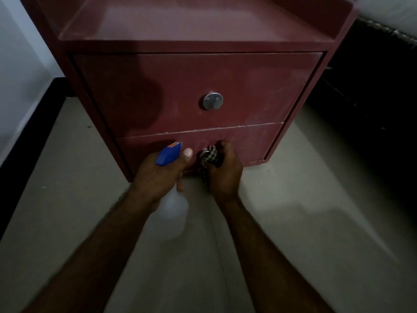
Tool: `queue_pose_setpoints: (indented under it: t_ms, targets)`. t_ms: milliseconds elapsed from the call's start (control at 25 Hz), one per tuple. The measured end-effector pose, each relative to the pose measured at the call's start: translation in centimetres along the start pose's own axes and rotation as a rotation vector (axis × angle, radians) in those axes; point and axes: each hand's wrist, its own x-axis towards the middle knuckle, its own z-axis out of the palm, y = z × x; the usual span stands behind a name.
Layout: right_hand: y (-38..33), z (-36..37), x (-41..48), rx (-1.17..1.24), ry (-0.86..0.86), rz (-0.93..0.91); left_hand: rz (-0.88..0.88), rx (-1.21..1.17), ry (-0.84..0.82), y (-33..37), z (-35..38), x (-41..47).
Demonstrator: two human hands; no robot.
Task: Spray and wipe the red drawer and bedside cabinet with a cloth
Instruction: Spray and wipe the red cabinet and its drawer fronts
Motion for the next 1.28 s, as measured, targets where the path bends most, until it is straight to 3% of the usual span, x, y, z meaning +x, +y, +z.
queue_pose_setpoints:
  t_ms: [120, 200, 320, 480, 760, 960, 1120, 1280]
  targets:
    - [1.9, -2.2, 0.8, 0.170, 0.243, 0.404, 0.008, 0.005, 0.013, 0.2, -0.4, 0.3]
    - [3.4, -4.0, 1.1, 0.545, 0.346, 0.656, 0.008, -0.011, 0.018, 0.1, -0.6, 0.2]
    - [4.0, -5.2, 0.1, 0.978, 0.360, 0.794, -0.005, -0.030, 0.024, -0.1, -0.5, 0.2]
    - [3.6, -4.4, 0.0, 1.161, 0.415, 0.868, -0.003, -0.016, 0.020, 0.1, -0.3, 0.2]
    - [2.5, -3.6, 1.5, 1.165, 0.551, 0.893, 0.000, -0.010, 0.009, 0.4, -0.1, -0.2]
    - [1.9, -1.8, 3.0, 0.864, 0.738, 0.927, 0.002, -0.019, 0.011, 0.2, -0.2, -0.4]
    - [1.6, -1.4, 2.9, 0.555, 0.736, 0.925, 0.020, -0.010, 0.010, 0.3, -0.1, -0.5]
    - [0.3, -1.1, 3.0, 0.556, 0.718, 0.832, 0.031, -0.016, -0.016, 0.6, 0.0, -0.5]
